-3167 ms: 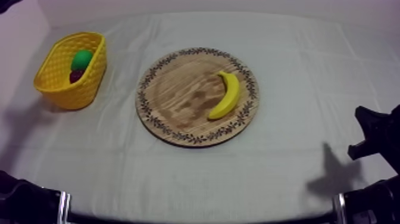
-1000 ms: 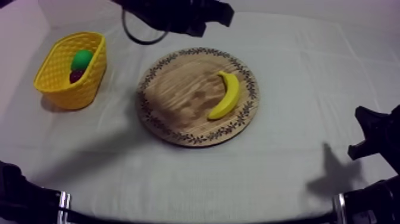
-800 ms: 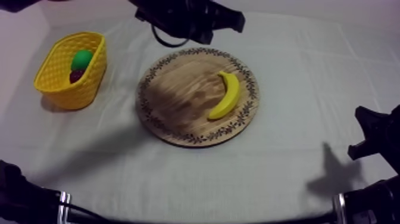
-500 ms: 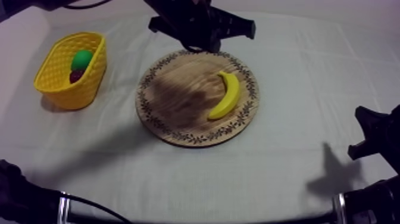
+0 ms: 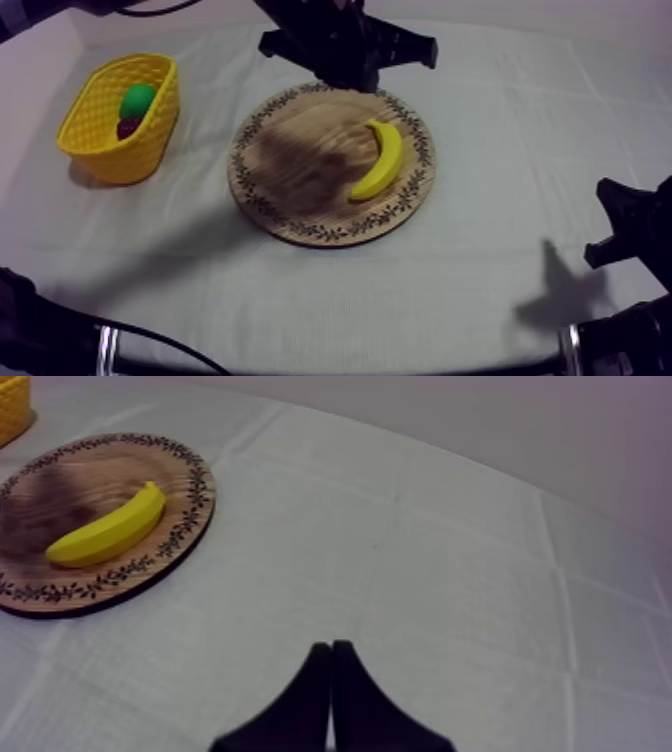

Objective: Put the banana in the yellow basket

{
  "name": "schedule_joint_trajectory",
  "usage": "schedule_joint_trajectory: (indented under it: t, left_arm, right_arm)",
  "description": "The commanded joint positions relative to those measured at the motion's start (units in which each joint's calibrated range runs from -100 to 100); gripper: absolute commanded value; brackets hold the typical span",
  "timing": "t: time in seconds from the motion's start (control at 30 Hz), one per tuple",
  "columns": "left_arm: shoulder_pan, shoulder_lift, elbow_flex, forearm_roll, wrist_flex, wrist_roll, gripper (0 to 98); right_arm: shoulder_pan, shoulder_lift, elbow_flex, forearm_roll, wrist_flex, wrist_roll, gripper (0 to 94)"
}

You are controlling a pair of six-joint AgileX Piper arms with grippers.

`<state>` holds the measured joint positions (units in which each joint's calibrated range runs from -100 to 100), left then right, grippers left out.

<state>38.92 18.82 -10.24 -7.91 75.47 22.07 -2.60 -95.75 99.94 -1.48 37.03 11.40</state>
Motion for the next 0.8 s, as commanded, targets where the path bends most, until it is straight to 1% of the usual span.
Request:
schedule_joint_trajectory:
  t: [0.0,0.07,0.1,0.17,0.23,0.37,0.53,0.77]
  left_arm:
    - [-0.13,-0.07,0.63,0.33,0.20,0.23,30.2]
    - [-0.34,-0.16,1.21,1.04,0.74,0.26,47.6]
    - [-0.41,-0.16,1.44,1.29,1.03,0.29,54.2]
    - [-0.50,-0.05,1.48,1.57,1.76,0.53,64.1]
    - [-0.47,0.10,1.45,1.80,2.50,0.68,70.0]
    - [-0.40,0.36,1.43,2.30,3.49,0.90,74.7]
    - [-0.38,0.89,1.27,2.54,4.54,1.41,75.8]
    - [-0.27,3.49,0.59,2.35,6.08,2.83,78.8]
  right_arm:
    - [0.00,0.00,-0.05,-0.01,-0.01,0.01,0.3]
    - [0.00,0.00,-0.05,-0.01,-0.01,0.01,0.3]
    - [0.00,0.00,-0.05,-0.01,-0.01,0.01,0.3]
    - [0.00,0.00,-0.05,-0.01,-0.01,0.01,0.3]
    - [0.00,0.00,-0.05,-0.01,-0.01,0.01,0.3]
    - [0.00,0.00,-0.05,-0.01,-0.01,0.01,0.3]
    - [0.00,0.00,-0.05,-0.01,-0.01,0.01,0.3]
    - [0.00,0.00,-0.05,-0.01,-0.01,0.01,0.3]
